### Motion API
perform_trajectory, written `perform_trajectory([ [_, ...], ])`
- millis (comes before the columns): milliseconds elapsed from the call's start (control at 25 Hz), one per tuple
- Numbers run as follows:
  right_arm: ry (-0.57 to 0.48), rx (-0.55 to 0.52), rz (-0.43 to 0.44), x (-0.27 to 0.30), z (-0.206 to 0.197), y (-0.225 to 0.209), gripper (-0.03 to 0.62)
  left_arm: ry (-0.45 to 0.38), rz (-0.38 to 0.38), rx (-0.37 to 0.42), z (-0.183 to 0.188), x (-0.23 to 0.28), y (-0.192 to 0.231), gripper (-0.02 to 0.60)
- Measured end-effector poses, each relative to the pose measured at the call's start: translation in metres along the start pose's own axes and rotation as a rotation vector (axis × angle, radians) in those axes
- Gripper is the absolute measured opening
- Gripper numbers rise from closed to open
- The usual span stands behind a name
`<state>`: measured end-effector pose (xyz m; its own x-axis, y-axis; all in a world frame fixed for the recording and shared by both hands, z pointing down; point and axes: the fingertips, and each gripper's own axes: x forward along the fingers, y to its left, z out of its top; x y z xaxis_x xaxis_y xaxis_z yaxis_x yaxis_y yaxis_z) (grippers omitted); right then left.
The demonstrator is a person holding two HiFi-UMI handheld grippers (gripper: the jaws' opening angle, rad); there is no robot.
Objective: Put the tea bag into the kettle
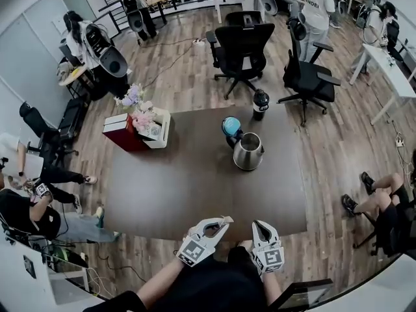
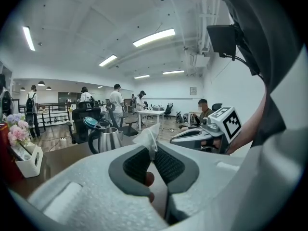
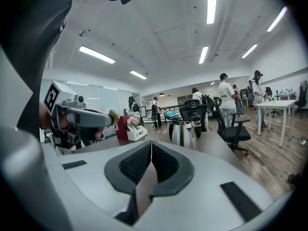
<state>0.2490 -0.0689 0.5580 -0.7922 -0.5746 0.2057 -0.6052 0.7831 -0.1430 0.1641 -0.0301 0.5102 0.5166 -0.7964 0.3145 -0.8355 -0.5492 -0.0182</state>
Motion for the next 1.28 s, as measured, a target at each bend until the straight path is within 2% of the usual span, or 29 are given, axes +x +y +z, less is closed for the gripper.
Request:
perform_trajectory([
  [240,0.004,-0.021,0.029,-0.001,0.006,-0.024,0.008,-0.001,0.018,-0.021,0.008,0.018,-0.008,0.023],
  [440,0.004,-0.041,0.039,0.018,0.014,-0.026,0.008,-0.022,0.002,-0.019,0.013,0.024,0.006,0.023],
  [680,0.009,-0.024,0.051,0.043,0.037,-0.006,0.008,-0.084,-0.044,-0.058,0.019,0.026,0.037,0.023],
  [960,0.062,-0.065,0.087,0.066,0.042,0.018,0.008,-0.129,-0.111,-0.034,0.019,0.033,0.067,0.023],
  [1080,0.08,-0.066,0.126,0.076,0.036,0.02,0.008,-0.134,-0.089,-0.055,0.018,0.03,0.08,0.023],
  [1280,0.062,-0.072,0.192,0.093,0.04,0.004,0.008,-0.108,-0.008,-0.081,0.013,0.035,0.089,0.023],
])
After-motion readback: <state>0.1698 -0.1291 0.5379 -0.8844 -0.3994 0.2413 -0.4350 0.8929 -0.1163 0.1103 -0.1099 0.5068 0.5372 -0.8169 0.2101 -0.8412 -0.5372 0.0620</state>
